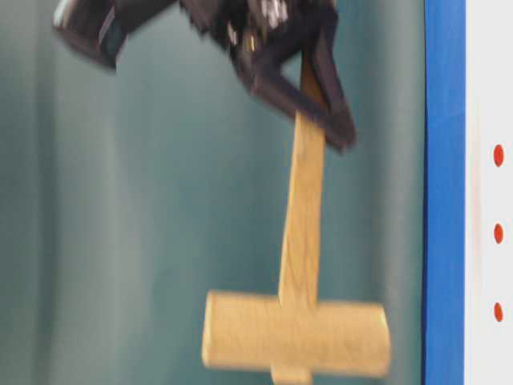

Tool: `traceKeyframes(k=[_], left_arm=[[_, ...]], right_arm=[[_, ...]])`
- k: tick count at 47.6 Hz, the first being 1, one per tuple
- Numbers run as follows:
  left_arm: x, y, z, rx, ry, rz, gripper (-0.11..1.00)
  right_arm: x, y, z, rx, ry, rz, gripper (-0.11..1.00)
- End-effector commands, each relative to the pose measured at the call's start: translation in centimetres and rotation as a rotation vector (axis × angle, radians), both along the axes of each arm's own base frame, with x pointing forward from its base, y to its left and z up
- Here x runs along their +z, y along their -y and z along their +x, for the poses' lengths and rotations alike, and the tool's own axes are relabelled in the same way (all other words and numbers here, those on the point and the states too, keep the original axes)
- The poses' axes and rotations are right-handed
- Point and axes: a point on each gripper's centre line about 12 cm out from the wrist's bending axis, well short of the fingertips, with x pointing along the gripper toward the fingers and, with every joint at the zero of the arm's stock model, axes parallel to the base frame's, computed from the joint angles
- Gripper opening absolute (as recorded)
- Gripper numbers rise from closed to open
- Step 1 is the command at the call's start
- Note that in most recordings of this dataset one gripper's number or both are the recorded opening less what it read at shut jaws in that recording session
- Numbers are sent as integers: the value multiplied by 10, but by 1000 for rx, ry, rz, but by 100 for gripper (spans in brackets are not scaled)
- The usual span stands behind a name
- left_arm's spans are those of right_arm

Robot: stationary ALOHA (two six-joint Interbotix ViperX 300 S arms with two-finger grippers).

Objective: Hit the mark with a hammer.

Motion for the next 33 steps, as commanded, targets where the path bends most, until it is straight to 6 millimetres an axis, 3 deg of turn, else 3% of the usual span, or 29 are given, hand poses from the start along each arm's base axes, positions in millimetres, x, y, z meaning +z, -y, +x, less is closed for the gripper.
traceKeyframes(k=[1, 10, 20, 33], left_arm=[[4, 0, 2, 4, 10, -10, 87], [4, 0, 2, 5, 10, -15, 87], [2, -1, 5, 9, 18, -28, 87], [-2, -2, 24, 14, 97, -44, 88]], right_arm=[[20, -1, 23, 14, 44, -6, 2], [20, -2, 41, 37, 27, -5, 2], [20, -2, 41, 38, 26, -8, 2], [19, -2, 41, 35, 28, -8, 2]])
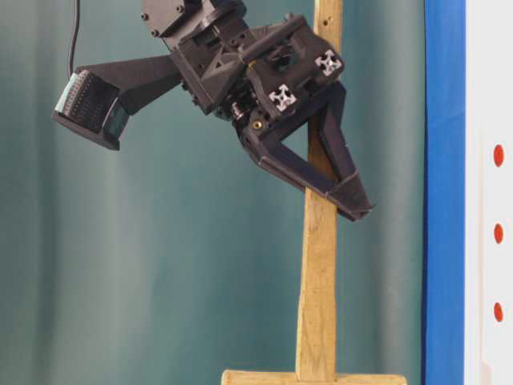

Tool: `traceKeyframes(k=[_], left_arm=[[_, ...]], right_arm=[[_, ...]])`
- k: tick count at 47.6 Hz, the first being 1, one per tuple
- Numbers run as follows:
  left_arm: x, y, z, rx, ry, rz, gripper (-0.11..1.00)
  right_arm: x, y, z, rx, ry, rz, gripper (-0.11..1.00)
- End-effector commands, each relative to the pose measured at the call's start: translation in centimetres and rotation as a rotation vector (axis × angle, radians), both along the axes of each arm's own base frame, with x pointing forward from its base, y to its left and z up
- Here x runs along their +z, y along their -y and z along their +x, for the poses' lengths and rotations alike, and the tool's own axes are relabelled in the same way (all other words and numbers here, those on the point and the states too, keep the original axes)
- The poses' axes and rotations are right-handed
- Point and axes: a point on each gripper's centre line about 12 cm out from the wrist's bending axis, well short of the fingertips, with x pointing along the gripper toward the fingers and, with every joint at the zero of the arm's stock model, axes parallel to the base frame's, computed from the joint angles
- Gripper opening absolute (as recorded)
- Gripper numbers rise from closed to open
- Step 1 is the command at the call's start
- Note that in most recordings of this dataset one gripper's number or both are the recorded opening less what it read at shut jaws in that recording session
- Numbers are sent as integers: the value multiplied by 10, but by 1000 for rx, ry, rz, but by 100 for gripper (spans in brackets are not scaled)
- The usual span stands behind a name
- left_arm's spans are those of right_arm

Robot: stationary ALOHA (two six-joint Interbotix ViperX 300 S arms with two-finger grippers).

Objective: Hit the mark with a hammer.

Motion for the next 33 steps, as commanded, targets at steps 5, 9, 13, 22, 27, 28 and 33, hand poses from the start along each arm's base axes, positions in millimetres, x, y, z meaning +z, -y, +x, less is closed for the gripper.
traceKeyframes(k=[5, 9, 13, 22, 27, 28, 33], left_arm=[[3, -3, 16, 11, 48, 1, 89], [1, -4, 24, 17, 55, 2, 89], [-1, -5, 33, 17, 54, 0, 90], [-6, -6, 56, 20, 25, 0, 93], [-8, -7, 70, 18, 5, -1, 93], [-9, -7, 72, 18, -1, -1, 93], [-11, -7, 81, 18, -20, -2, 93]], right_arm=[[19, 2, 5, -6, 58, -9, 2], [19, 1, 5, -5, 58, -7, 2], [19, 1, 5, -5, 58, -7, 2], [19, 2, 5, -6, 57, -9, 2], [19, 2, 5, -6, 57, -9, 2], [19, 1, 5, -5, 57, -9, 2], [19, 1, 5, -5, 58, -8, 2]])
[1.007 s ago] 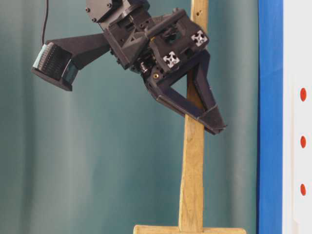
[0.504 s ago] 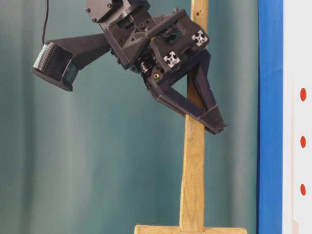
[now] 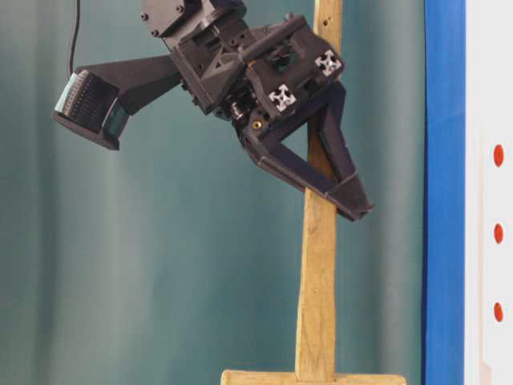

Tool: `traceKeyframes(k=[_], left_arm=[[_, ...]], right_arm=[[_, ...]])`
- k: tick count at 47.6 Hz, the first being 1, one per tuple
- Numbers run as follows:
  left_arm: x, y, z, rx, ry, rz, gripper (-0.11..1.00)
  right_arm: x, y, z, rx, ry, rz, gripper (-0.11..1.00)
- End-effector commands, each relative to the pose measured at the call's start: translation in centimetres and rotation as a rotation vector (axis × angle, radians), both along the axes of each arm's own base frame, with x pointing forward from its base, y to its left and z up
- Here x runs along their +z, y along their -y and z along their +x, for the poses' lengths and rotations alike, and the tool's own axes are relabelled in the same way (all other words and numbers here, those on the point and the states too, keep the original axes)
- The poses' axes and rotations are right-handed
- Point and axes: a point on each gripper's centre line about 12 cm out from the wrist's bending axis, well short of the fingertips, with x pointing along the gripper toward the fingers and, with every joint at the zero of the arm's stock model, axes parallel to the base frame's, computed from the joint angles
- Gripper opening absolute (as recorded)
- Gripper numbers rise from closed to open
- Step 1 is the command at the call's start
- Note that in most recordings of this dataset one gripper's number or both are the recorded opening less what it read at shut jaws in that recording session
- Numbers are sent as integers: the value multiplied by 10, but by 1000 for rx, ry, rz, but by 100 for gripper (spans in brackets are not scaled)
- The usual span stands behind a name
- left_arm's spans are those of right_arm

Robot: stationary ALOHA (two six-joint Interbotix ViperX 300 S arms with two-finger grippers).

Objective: Hit the mark with a hammer.

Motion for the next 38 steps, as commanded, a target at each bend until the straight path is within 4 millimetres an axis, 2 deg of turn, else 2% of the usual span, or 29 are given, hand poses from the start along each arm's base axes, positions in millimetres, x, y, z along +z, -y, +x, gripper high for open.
traceKeyframes(k=[1, 12, 15, 21, 38], left_arm=[[9, -1, 10, 1, 25, 0, 93], [8, -1, 14, 3, 4, -9, 89], [6, -1, 13, 5, -8, -19, 80], [6, -1, 12, 6, -14, -27, 48], [8, -1, 12, 9, -6, -29, 49]], right_arm=[[19, 1, 5, -6, 59, -8, 2], [19, 1, 5, -5, 56, -8, 2], [19, 1, 5, -4, 55, -8, 2], [19, 1, 5, -3, 54, -6, 2], [18, 0, 4, 1, 49, -10, 2]])
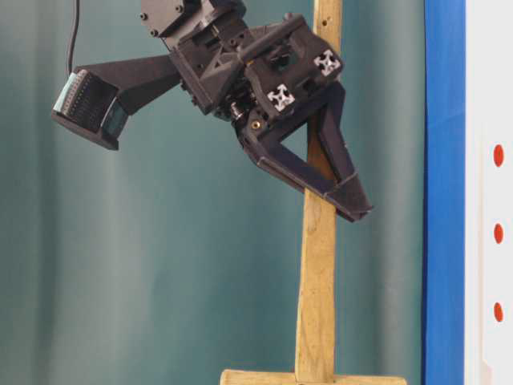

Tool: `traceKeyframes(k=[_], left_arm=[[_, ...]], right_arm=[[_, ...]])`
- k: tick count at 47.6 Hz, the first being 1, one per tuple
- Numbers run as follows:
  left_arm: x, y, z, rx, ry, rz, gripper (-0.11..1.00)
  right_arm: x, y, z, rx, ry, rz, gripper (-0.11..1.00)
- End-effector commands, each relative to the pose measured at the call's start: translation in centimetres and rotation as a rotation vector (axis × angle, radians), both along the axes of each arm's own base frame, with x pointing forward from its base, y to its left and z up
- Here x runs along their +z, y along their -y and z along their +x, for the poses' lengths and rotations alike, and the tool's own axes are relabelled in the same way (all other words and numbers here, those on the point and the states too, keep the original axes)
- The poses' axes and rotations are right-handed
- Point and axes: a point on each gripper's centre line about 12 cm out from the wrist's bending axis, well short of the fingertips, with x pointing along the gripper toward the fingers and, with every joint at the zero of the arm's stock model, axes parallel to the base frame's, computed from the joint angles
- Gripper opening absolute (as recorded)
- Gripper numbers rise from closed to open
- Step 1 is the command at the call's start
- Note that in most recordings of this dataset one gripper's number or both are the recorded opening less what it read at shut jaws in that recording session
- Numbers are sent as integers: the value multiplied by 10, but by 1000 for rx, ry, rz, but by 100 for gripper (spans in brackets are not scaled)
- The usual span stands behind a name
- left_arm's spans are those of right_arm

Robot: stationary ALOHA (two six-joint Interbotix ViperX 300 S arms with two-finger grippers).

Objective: Hit the mark with a hammer.

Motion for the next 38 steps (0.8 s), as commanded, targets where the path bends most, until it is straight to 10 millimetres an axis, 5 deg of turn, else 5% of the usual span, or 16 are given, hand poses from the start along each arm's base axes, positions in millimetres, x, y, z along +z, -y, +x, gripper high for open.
traceKeyframes(k=[1, 11, 26, 38], left_arm=[[12, -1, 4, 5, 39, -7, 49], [12, -1, 4, 7, 37, -11, 49], [11, -4, 4, 30, 36, -63, 49], [13, -7, 3, 74, 54, -191, 49]], right_arm=[[17, 1, 4, 0, 48, -10, 2], [18, 1, 4, -4, 51, -4, 9], [18, 1, 2, -7, 54, -2, 93], [20, 1, -1, -12, 65, -8, 92]])
